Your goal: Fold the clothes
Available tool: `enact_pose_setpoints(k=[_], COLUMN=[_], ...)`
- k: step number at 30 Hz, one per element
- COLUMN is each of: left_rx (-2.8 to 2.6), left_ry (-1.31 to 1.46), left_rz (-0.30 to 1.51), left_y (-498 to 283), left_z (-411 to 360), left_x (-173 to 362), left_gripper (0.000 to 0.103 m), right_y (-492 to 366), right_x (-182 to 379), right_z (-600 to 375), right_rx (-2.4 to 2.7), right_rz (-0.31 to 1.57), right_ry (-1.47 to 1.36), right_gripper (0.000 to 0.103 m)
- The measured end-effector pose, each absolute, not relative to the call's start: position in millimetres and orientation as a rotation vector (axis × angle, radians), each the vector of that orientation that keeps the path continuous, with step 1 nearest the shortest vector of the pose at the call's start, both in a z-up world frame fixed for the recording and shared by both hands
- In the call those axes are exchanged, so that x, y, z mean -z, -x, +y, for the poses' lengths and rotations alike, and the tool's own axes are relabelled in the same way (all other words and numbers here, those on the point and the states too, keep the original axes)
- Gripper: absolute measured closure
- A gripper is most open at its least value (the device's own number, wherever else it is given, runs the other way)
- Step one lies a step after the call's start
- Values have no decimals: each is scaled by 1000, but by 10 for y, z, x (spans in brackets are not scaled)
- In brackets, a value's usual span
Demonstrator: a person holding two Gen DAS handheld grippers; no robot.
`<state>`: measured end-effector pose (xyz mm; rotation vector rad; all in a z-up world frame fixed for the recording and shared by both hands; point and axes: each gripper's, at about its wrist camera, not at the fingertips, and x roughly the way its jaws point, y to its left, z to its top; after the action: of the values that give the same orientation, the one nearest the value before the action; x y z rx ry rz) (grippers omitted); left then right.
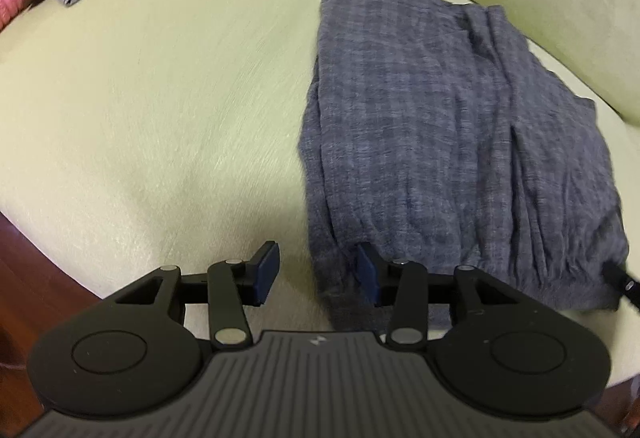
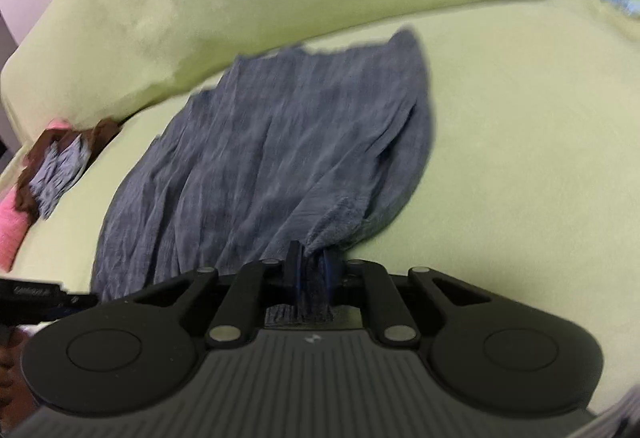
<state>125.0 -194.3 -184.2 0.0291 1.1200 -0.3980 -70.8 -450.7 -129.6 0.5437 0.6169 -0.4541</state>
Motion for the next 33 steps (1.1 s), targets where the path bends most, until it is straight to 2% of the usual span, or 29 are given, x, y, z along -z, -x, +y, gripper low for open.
enact_pose_setpoints(k=[4,6,7,9,10,17,20,24,25,26,30,33], left_rx=[409,435,452,473,476,485,473,499,509,502,470,480], left_ry=[-79,-70,-57,-37,-26,205,339,502,526,519,465,429], left_rz=[1105,1117,1125,1126,1124,1228,1237,1300,1320,1318,1299,1282], left_y=[-1153,-1091,-1062,-1027,-1019,-1215,-1236,-1274,-1278,-1268,-1227,-1236], left_z=[-1915,-1938,-1959,-1995,-2005,-2038,-1970,-1922,-1930,-1936,-1937,-1955], left_x=[1790,1803,1812,1819,1821,2042,2088,2162,2187,2189,2183,2138], left_gripper=[54,54,54,54,54,53,44,45,47,53,85,95], right_y=[974,1028,1053,1093,1101,1109,1134,1156,1155,1153,1119,1050], right_x=[1069,1194,1250,1299,1290,1273,1357,1462,1478,1491,1547,1593], right_z=[-4495,-4586,-4620,-4648,-4648,-4699,-4698,-4730,-4736,-4747,-4800,-4812], right_rx=[562,543,531,520,522,495,493,489,489,490,497,491], right_rz=[595,642,640,633,620,595,602,603,600,596,582,585], right_ry=[-412,-477,-528,-594,-603,-690,-740,-800,-812,-825,-870,-870], right_gripper=[95,94,91,75,62,55,49,49,48,48,47,48])
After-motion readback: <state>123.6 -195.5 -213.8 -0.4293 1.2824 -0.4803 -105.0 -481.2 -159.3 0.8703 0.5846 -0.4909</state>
